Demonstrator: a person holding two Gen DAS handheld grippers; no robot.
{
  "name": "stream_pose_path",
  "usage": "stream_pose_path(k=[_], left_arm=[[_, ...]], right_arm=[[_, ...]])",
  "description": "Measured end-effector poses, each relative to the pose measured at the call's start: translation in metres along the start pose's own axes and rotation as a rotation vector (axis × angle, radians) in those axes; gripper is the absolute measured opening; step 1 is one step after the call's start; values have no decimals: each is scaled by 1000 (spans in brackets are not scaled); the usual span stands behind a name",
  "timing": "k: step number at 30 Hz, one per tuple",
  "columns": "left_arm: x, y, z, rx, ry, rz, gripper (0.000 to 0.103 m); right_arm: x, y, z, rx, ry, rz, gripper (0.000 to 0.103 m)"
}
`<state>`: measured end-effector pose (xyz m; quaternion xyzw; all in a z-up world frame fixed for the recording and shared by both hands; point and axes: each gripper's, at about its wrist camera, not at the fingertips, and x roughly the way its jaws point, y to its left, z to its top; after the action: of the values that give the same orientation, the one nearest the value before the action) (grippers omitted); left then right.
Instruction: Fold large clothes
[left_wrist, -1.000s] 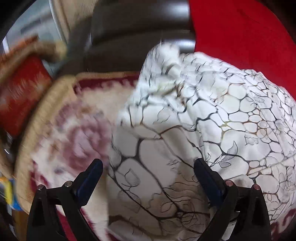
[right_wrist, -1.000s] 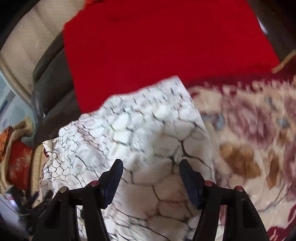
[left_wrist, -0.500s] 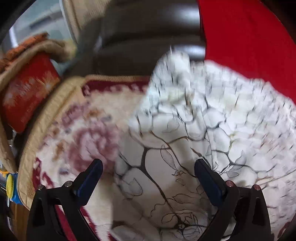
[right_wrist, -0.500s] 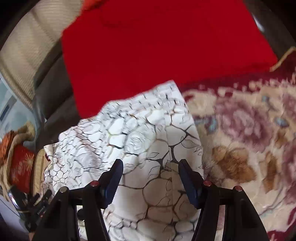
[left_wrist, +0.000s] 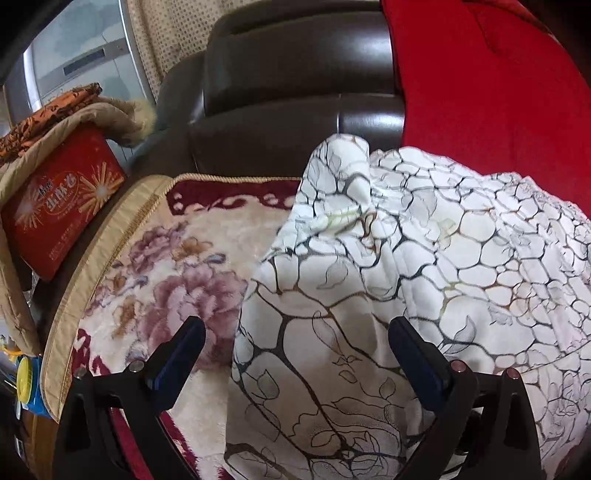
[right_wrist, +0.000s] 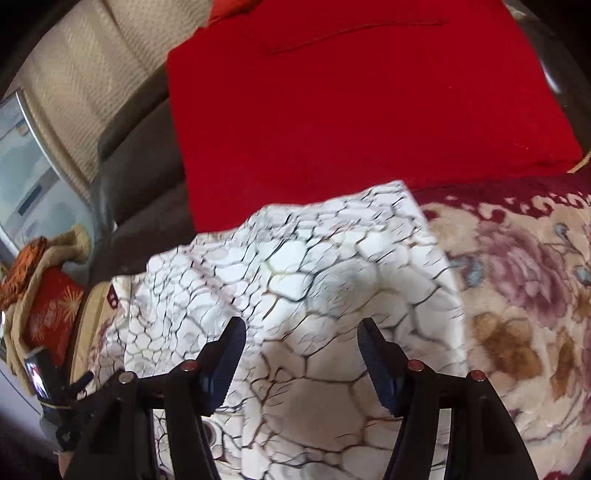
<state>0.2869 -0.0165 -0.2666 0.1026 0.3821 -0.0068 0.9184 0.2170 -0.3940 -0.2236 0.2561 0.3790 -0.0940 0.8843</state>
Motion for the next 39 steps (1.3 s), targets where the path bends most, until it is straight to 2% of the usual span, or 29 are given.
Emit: stream_pose_path(k=[4, 10, 13, 19, 23, 25, 27, 29, 34, 39], left_arm=[[-6, 2, 4, -1, -32, -1, 100], [-1, 5, 6, -1, -27, -12, 100], [1, 4, 5, 6, -23, -12, 100], [7, 4, 4, 1, -8, -5, 100], [11, 5, 1, 8, 1, 4, 100], [14, 5, 0, 10, 11, 10, 100], [19, 4, -2, 13, 25, 11, 100], [25, 5, -4, 10, 43, 0, 100], [27, 16, -5, -44, 64, -44, 100], [12, 27, -5, -61, 21, -31, 100]], right_arm=[[16, -1, -5, 32, 56, 8, 67], [40, 2, -10, 14, 110, -73, 67], [40, 6, -10, -7, 99, -96, 67], [26, 9, -7, 22, 18, -45, 67], [19, 1, -2, 46, -24, -89, 67], [21, -9, 0, 86, -14, -105, 67], [31, -19, 1, 122, 39, -112, 67], [41, -21, 1, 100, 79, -120, 67], [36, -11, 0, 35, 59, -139, 67], [6, -15, -3, 50, -6, -105, 67]])
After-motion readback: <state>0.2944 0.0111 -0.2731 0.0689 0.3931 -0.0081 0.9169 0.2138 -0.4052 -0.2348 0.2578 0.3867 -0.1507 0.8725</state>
